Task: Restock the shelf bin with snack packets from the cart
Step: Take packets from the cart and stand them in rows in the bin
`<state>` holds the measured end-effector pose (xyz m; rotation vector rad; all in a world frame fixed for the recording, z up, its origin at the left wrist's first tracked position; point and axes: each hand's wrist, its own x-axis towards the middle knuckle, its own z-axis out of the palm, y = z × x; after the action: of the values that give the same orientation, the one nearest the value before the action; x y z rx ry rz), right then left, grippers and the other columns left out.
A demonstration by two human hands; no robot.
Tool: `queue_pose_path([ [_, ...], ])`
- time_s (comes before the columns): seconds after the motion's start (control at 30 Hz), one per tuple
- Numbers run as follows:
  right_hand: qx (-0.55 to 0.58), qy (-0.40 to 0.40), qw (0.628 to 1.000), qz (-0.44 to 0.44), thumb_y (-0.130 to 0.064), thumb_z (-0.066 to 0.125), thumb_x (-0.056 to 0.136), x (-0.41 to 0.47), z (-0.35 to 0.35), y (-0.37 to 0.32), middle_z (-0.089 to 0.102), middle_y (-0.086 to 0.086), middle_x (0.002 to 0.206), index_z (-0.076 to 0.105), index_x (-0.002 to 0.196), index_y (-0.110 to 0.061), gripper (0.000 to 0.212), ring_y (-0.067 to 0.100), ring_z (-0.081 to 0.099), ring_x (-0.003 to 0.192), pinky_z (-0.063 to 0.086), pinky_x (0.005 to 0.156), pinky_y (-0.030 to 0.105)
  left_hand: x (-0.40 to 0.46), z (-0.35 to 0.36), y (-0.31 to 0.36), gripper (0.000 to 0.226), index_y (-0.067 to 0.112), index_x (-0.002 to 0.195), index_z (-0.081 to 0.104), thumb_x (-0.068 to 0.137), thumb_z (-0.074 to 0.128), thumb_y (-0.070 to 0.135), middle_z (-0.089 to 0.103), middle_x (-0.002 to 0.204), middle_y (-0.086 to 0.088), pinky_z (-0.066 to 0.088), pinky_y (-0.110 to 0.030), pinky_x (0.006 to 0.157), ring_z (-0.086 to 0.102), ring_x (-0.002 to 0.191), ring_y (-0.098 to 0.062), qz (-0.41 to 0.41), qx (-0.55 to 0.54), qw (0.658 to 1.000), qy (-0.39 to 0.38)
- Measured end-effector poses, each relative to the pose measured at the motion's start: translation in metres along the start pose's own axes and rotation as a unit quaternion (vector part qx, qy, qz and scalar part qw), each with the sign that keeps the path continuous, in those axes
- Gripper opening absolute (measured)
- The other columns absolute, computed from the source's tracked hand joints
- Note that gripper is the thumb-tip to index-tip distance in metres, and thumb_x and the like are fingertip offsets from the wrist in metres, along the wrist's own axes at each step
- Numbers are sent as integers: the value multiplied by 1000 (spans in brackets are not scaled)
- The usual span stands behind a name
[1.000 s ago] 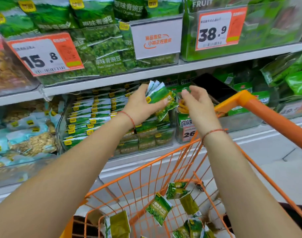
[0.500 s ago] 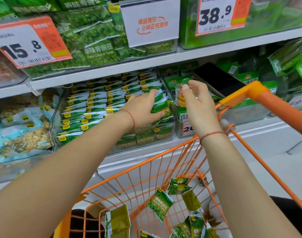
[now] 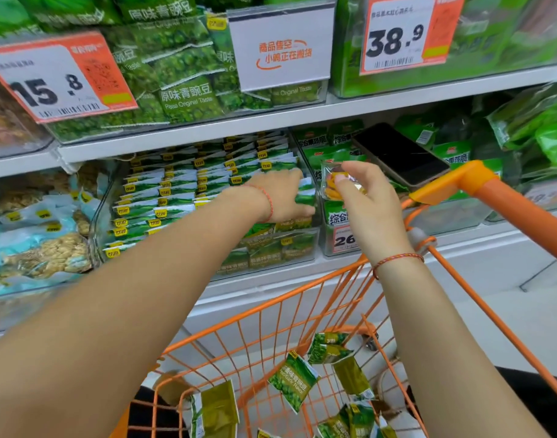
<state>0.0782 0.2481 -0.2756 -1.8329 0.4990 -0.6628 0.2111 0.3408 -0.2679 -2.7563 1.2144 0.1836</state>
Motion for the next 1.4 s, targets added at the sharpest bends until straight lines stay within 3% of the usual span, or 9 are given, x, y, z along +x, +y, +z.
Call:
queue_pose_path([
  [0.1,-14,-13,1000,-6,-26,51,95,-2,-1,0,51,-3,130,54,124,-22,29,10,44,123,37,105,33,-17,12,-1,76,14,143,31,88,42,65,41,143,-9,33,-42,103,39,130,-28,-19,3,986,164],
  [0.2,-29,-35,999,3,-21,50,95,-2,-1,1,53,-1,128,54,125,-20,30,12,49,117,39,103,33,-32,23,1,60,17,135,41,92,42,58,47,134,-5,31,-38,99,41,124,-26,-27,6,972,234],
  [0.37,-23,-140,985,97,-11,45,95,-10,10,7,52,-1,119,46,118,-16,24,12,62,66,50,73,38,-40,29,3,44,18,122,55,93,49,49,49,126,-1,25,-35,100,41,119,-23,-20,-12,963,268],
  [0.6,-11,-157,984,87,-3,41,93,-17,18,10,46,-2,123,38,105,-19,20,14,66,61,45,51,29,-40,37,-4,31,20,116,63,88,64,32,51,127,2,24,-33,104,39,124,-21,-48,-209,945,247],
  [0.73,-61,-225,966,110,-3,42,90,-22,32,11,53,-3,88,33,110,-17,26,18,67,69,45,52,31,-41,35,-7,28,19,114,66,87,67,24,52,129,1,27,-33,104,42,123,-23,-41,-256,938,230],
  [0.87,-175,-272,941,100,-10,46,86,-17,39,6,59,9,87,35,107,-16,25,22,63,74,36,54,29,-43,31,-8,32,21,118,64,88,64,33,51,131,1,30,-38,105,43,123,-24,-30,-197,956,215],
  [1.03,-259,-326,905,91,-11,41,90,-7,38,-5,58,10,90,40,109,-10,19,27,65,80,49,61,34,-46,30,-13,48,22,126,59,88,58,52,48,137,2,26,-38,107,39,128,-23,-57,-94,975,194],
  [1.23,-202,-176,963,33,-16,42,93,-8,10,-8,65,7,79,47,81,-25,16,24,67,75,56,73,44,-44,40,-3,43,17,116,66,86,61,47,55,129,3,15,-35,111,37,126,-21,-83,-125,951,269],
  [1.4,-142,-210,965,59,-12,42,95,-9,16,-8,57,-4,85,48,90,-22,12,13,67,68,55,61,35,-42,38,3,46,23,113,67,84,57,58,44,139,3,8,-44,116,29,135,-22,-92,-32,976,193],
])
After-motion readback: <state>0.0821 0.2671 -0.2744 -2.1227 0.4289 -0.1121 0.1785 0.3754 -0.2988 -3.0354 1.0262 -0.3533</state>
